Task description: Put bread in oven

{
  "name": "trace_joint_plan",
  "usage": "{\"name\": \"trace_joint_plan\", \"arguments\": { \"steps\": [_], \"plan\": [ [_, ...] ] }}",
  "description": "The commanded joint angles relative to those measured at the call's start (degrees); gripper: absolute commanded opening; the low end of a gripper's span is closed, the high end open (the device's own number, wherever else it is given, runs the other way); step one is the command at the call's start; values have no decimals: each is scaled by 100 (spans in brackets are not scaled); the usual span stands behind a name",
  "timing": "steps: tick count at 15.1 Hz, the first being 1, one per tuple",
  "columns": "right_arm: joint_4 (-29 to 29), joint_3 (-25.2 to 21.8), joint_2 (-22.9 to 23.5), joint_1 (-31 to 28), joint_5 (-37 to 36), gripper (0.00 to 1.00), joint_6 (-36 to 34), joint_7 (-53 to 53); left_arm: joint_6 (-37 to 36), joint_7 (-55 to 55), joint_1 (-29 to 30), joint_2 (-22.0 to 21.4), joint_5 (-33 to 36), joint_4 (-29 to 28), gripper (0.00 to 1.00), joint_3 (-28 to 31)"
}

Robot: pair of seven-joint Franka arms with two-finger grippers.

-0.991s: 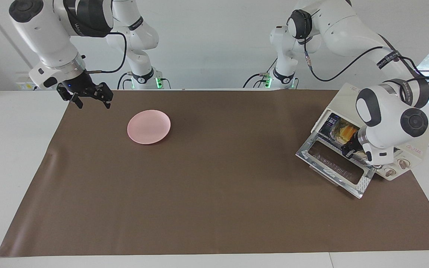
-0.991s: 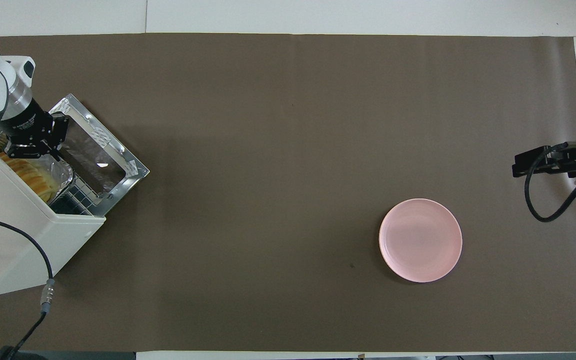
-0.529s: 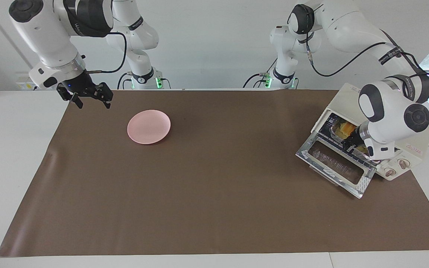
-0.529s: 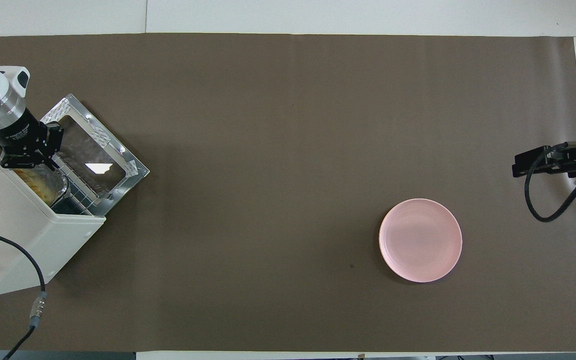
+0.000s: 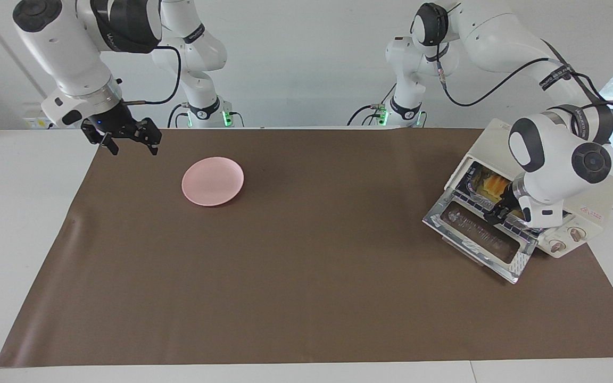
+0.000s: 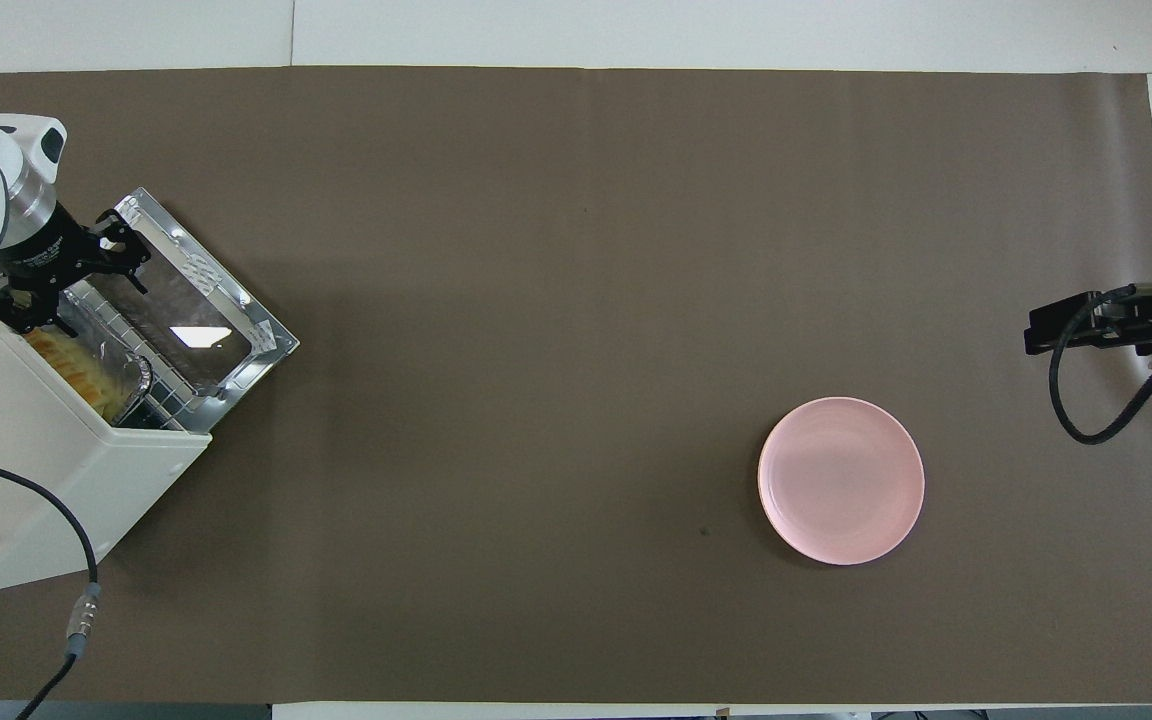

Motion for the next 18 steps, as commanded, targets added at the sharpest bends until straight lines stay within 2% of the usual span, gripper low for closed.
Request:
{"name": "trace_joint_plan", "arguments": {
  "steps": [1, 3, 5, 7, 11, 15, 16, 18],
  "plan": [
    [-59, 52, -88, -46, -81, 100, -21, -89, 56, 270, -82, -173, 113, 221, 100, 16],
    [-68, 52, -88, -55, -81, 100, -21, -89, 21, 305, -82, -173, 113, 573, 100, 7],
    [-60, 52, -88, -55, -81, 100, -21, -89, -5, 733, -82, -357, 148, 715, 100, 7],
    [-59, 52, -79, -55, -81, 100, -21, -89, -311, 1689, -82, -848, 139, 697, 100, -2],
    [-59, 52, -88, -55, -81, 100, -21, -89, -1286, 2772, -73, -1639, 131, 487, 100, 7],
    [-59, 52, -88, -55, -72, 100, -21, -89, -1675, 3082, -21, -1773, 174, 504, 100, -89],
    [-68, 52, -88, -55, -81, 100, -21, -89, -1806, 3161, 267, -1895, 244, 539, 100, -447],
    [-59, 52, -88, -46, -81, 100, -21, -89, -2070, 3476, 1354, -1983, 629, 775, 100, -1953]
  ]
}}
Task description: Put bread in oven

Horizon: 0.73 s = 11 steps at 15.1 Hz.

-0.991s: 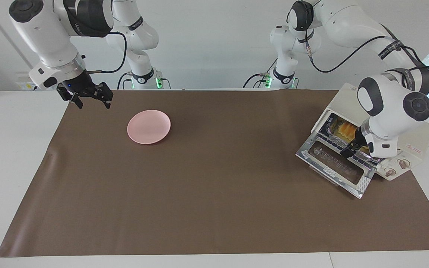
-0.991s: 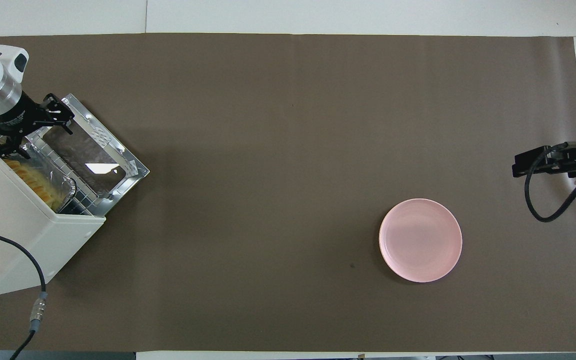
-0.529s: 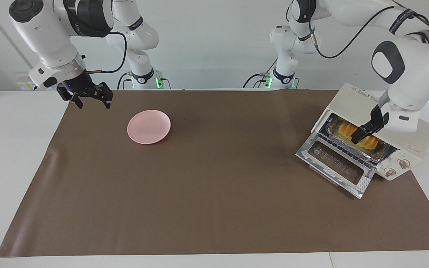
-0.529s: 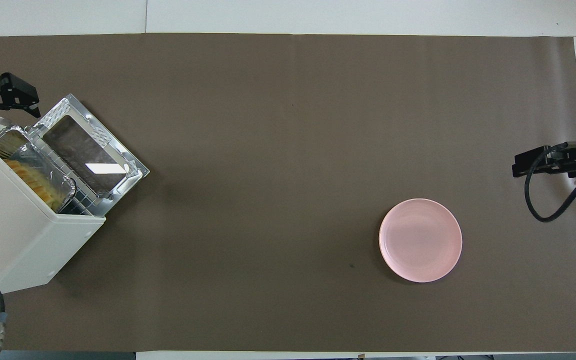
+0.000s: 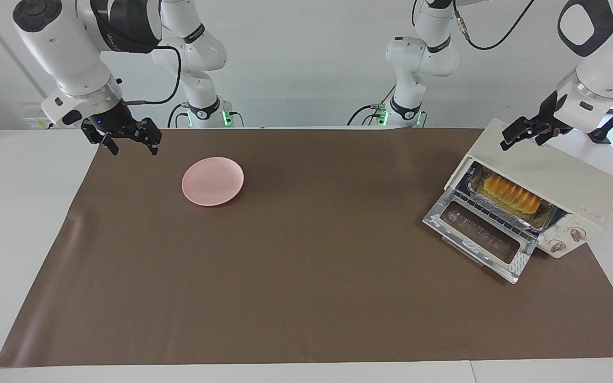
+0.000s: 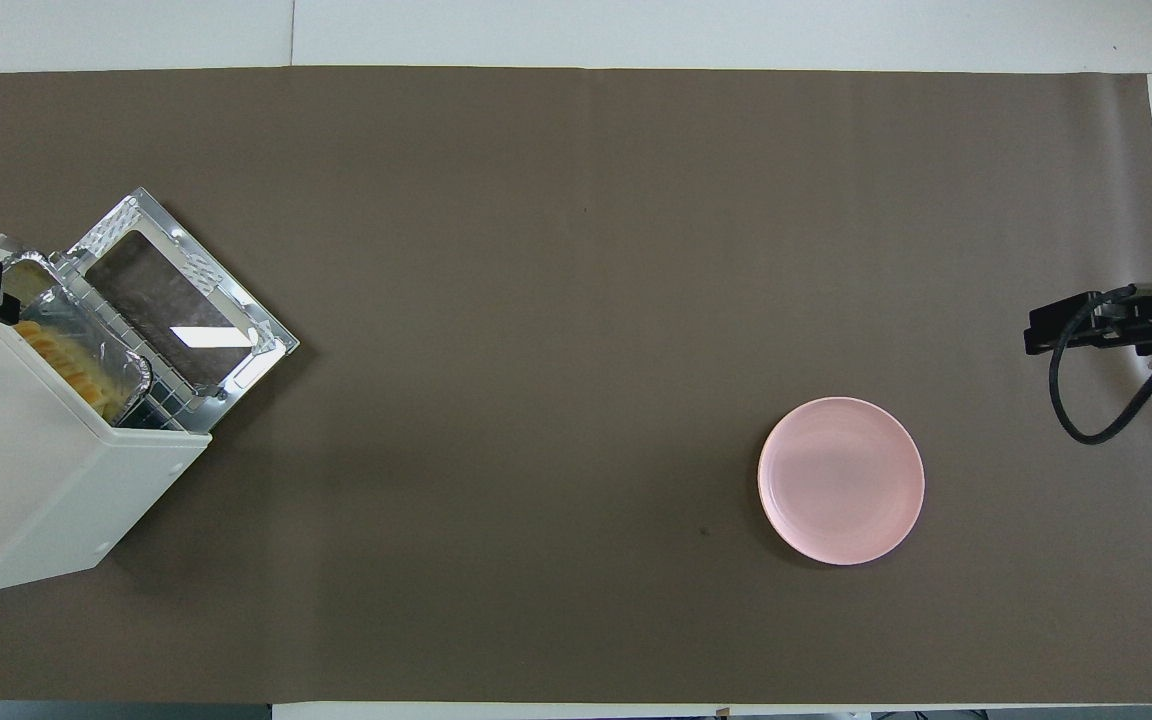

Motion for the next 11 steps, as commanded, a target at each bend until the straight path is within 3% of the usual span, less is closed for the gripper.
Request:
{"name": "trace_joint_plan", "arguments": {
  "steps": [1, 3, 11],
  "plan": [
    [-60, 52, -88, -46, -81, 100, -21, -89, -301, 315, 1154, -409, 658, 61, 100, -1762],
    [-68, 52, -88, -55, -81, 100, -21, -89, -240, 333, 1270, -892, 687, -534, 100, -1890],
    [-60, 52, -88, -55, -72, 100, -21, -89, 165, 650, 1544, -1009, 380, -669, 100, -2189]
  ]
}}
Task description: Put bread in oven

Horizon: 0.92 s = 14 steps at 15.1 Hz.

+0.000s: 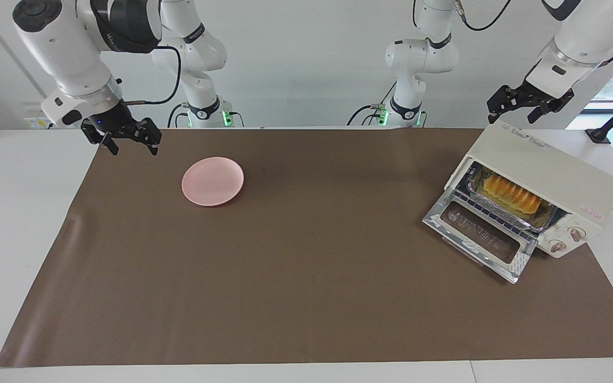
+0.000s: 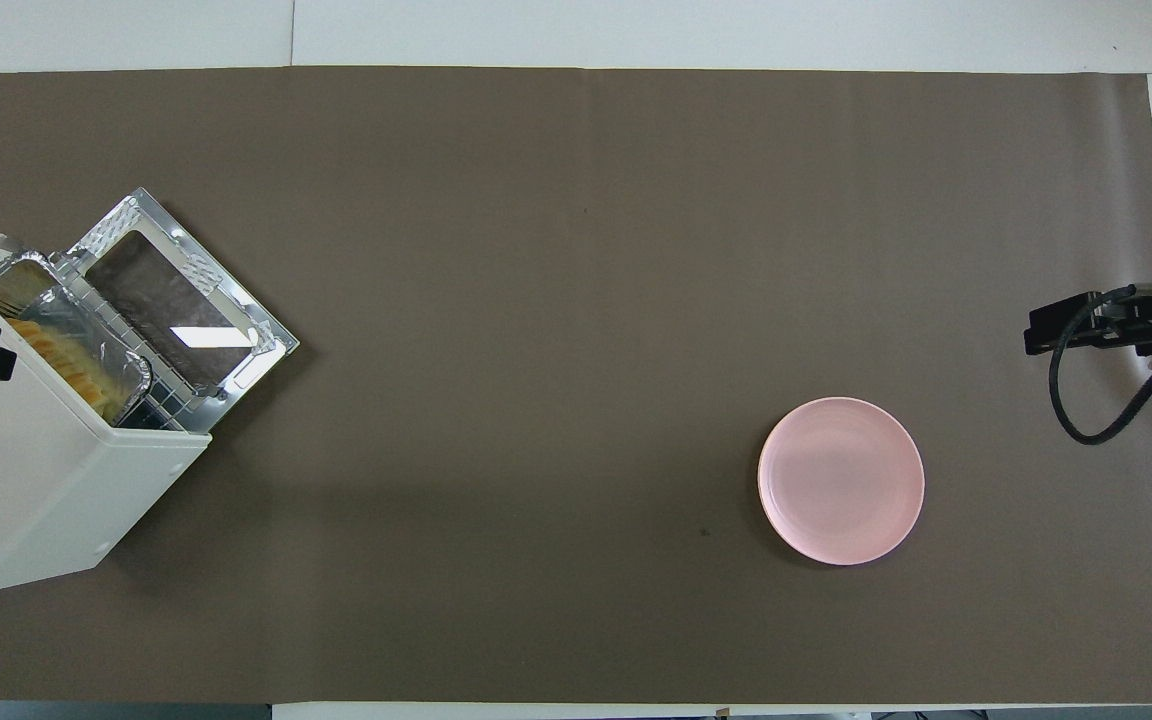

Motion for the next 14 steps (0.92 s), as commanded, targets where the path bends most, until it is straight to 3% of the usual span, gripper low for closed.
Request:
{"name": "trace_joint_plan", "arguments": {
  "steps": [1, 8, 14],
  "plan": [
    [-59, 52, -79, -55, -81, 100, -21, -89, 260, 134, 126, -214, -58, -233, 100, -190],
    [-59, 52, -88, -46, -81, 100, -21, -89, 515, 143, 143, -170, 21, -268, 100, -330],
    [-59, 52, -79, -55, -72, 100, -21, -89, 1051, 99, 152, -240, 4, -1067, 100, -524]
  ]
}}
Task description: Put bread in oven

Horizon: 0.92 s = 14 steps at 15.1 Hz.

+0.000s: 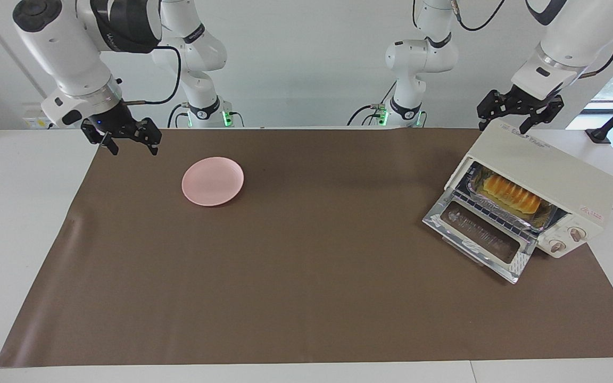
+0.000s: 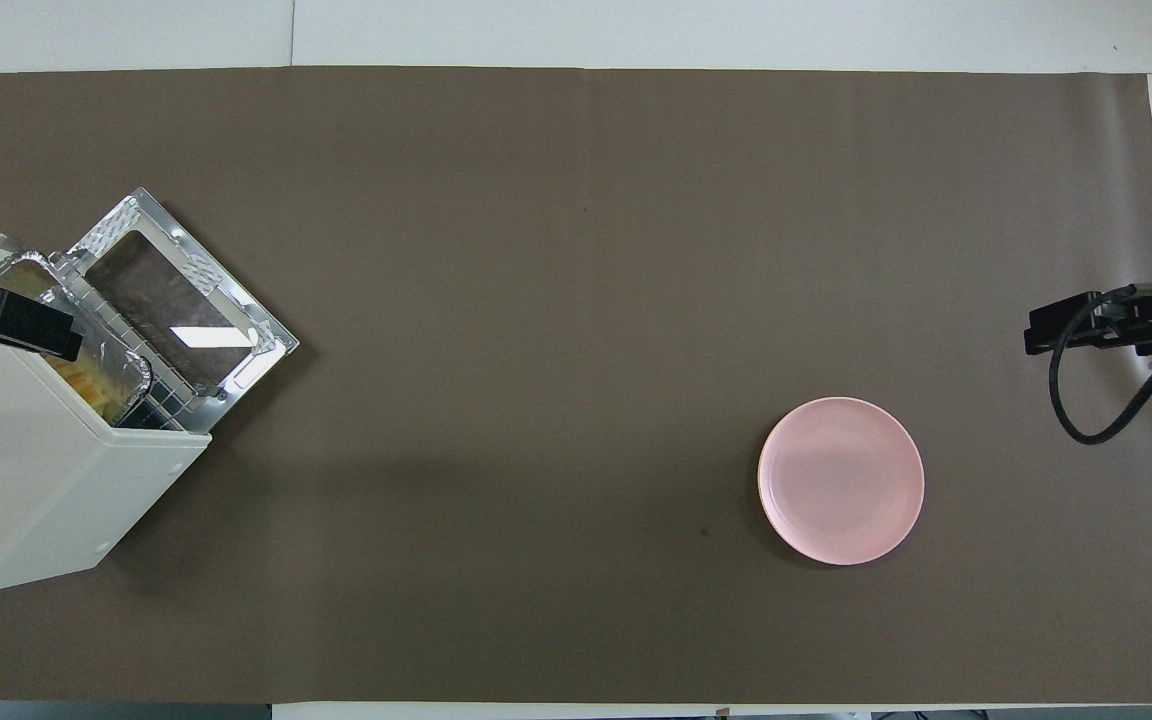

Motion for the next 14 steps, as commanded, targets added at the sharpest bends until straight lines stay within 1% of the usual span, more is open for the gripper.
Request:
{"name": "trace_joint_plan", "arguments": {
  "steps": [1, 5, 14],
  "plan": [
    [-68, 52, -79, -55, -81, 100, -21, -89, 327, -6, 92, -227, 3, -522, 100, -176],
    [-60, 52, -79, -55, -81, 100, -21, -89, 336, -286, 92, -209, 3, -487, 100, -361],
    [-68, 52, -79, -46, -81, 100, -21, -89, 529, -375, 101, -218, -14, -522, 100, -370]
  ]
}}
